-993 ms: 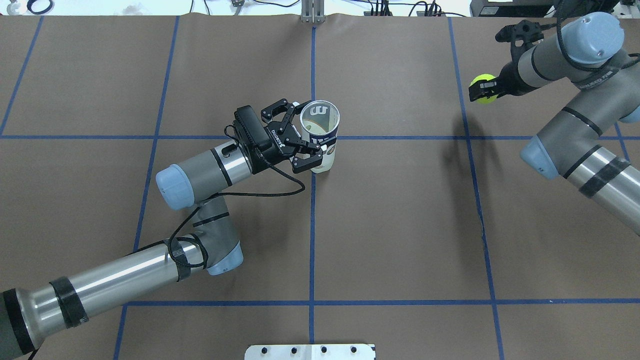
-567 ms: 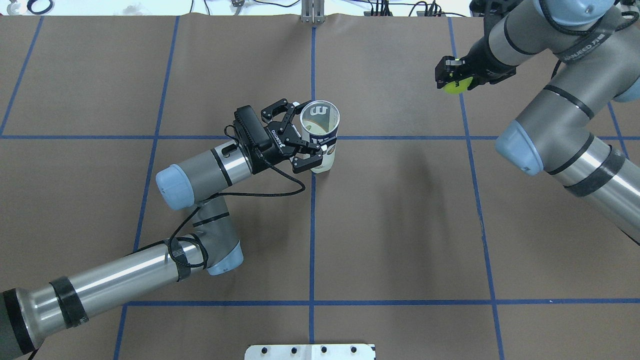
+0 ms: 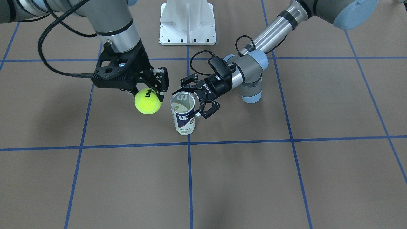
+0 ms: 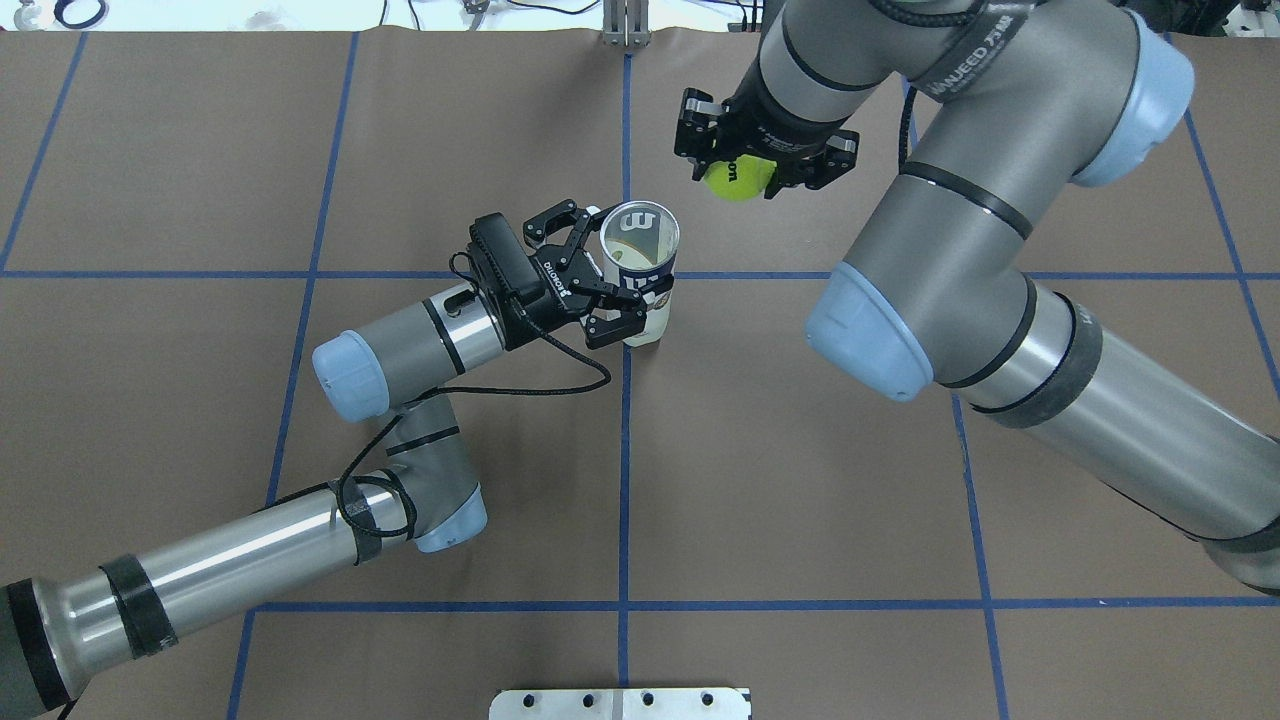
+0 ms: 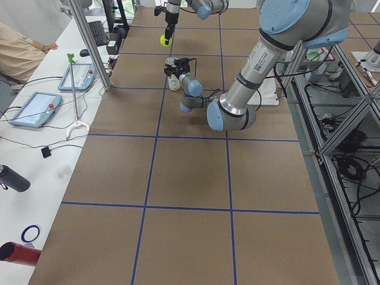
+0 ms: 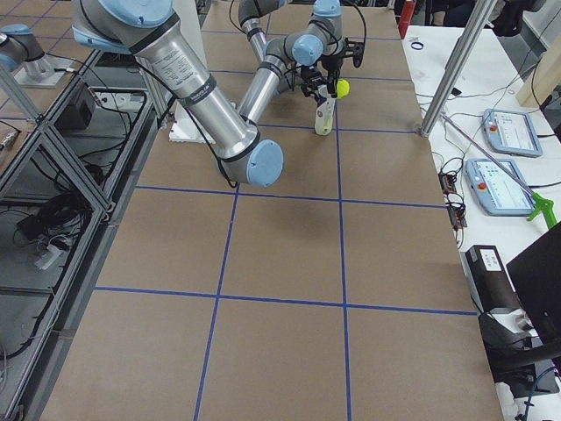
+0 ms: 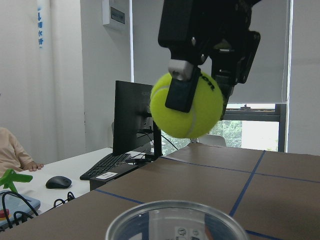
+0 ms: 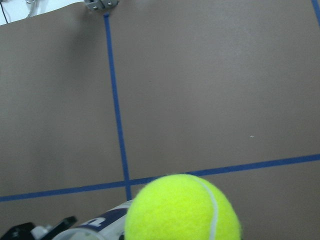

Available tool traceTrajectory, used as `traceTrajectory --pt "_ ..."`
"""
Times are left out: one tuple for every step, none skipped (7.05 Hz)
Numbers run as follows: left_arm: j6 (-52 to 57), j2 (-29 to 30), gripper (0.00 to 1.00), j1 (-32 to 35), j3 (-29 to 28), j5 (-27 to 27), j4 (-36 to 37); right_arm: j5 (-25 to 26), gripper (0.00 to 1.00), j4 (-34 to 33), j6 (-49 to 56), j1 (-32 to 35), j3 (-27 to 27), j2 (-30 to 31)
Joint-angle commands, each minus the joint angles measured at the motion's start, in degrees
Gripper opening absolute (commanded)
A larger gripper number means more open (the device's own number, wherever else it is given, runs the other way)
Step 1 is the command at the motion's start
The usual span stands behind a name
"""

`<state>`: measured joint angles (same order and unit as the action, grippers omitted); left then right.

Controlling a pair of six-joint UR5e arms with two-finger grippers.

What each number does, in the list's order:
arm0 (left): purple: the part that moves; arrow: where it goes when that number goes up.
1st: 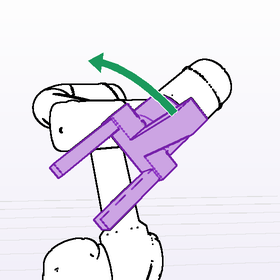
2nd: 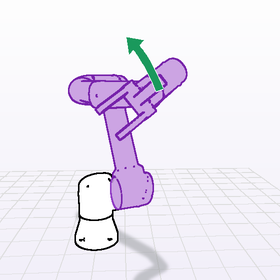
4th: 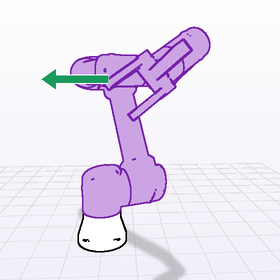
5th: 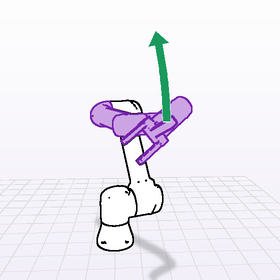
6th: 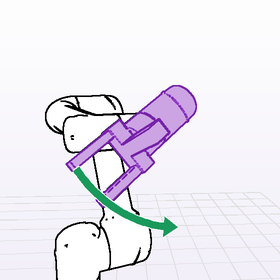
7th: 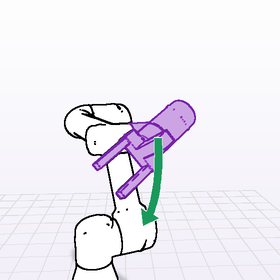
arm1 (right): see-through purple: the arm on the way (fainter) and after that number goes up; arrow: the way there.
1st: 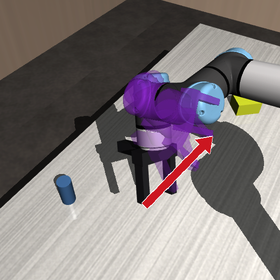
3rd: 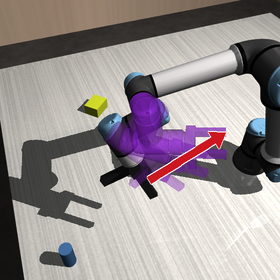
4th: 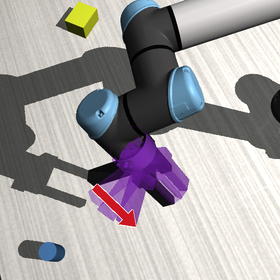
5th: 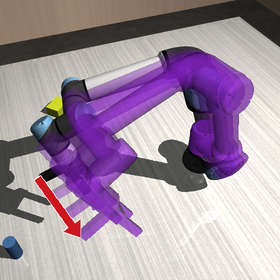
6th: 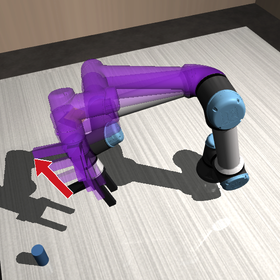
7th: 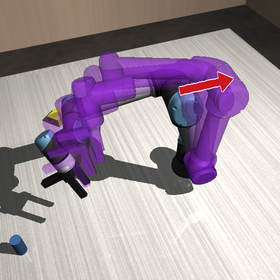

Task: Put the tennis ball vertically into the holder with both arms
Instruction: 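Carry the second ball with the right gripper above the can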

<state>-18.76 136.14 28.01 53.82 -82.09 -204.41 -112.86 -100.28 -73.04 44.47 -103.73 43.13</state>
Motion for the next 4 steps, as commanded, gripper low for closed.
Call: traceTrajectory --pt "0.04 0.00 0.98 -0.07 -0.03 0.00 0.06 2.01 0.00 -1.94 -2.46 -3.06 0.46 -3.65" --pt "-0.05 0.00 0.98 -0.07 -0.03 0.00 0.06 3.50 0.00 -1.94 -3.85 -4.38 0.63 -4.01" --pt "-0.05 0.09 0.99 -0.07 -0.03 0.00 0.50 4.04 0.00 -1.94 -4.82 -5.17 0.64 -4.54" --pt "0.04 0.09 0.98 -0.15 -0.03 0.00 0.59 4.13 0.00 -1.94 -4.92 -5.53 1.16 -5.24"
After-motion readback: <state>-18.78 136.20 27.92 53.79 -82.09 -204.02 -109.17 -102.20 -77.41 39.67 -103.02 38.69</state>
